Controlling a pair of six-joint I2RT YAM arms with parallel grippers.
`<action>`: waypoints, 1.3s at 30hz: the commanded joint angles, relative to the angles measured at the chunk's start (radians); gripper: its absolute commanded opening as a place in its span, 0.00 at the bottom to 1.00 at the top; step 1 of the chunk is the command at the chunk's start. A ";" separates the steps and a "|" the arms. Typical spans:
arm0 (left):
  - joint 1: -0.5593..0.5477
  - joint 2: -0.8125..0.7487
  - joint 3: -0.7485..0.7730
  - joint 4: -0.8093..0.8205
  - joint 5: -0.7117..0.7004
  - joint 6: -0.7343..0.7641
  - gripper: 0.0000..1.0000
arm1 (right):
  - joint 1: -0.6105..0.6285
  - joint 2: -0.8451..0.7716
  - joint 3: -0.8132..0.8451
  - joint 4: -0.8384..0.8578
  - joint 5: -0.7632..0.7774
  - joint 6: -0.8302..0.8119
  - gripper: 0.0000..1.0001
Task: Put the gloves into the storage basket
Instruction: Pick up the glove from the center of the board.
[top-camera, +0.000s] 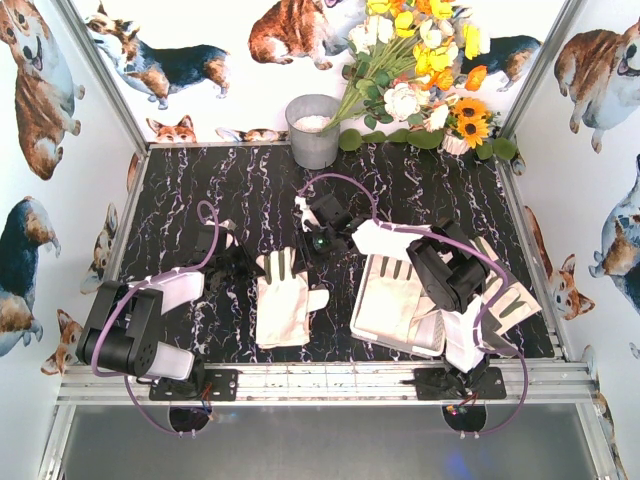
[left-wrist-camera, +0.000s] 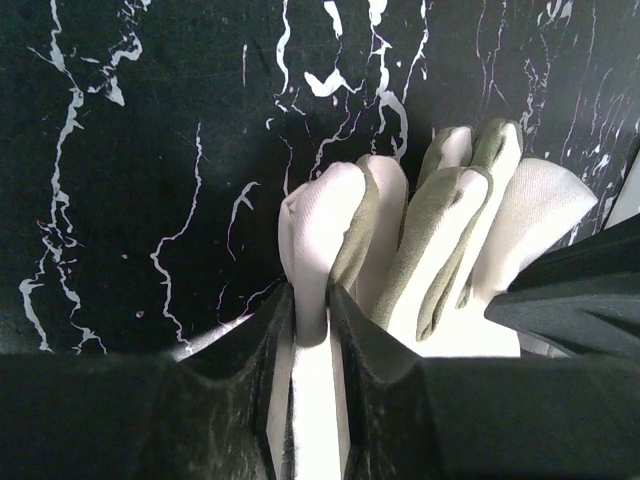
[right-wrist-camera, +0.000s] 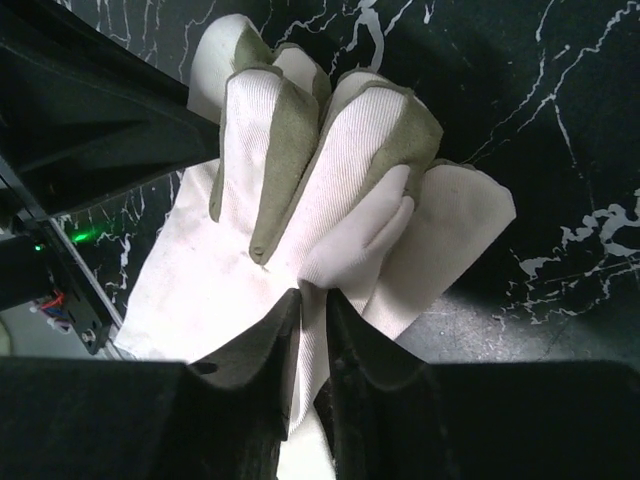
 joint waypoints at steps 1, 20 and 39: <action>0.009 0.028 -0.017 -0.069 -0.049 0.029 0.13 | -0.002 -0.078 -0.010 0.026 0.059 0.019 0.25; 0.017 0.025 -0.035 -0.091 -0.066 0.048 0.09 | -0.067 -0.235 -0.277 0.047 -0.009 0.179 0.74; 0.019 0.002 -0.038 -0.101 -0.063 0.044 0.08 | 0.046 -0.117 -0.377 0.310 0.009 0.413 0.63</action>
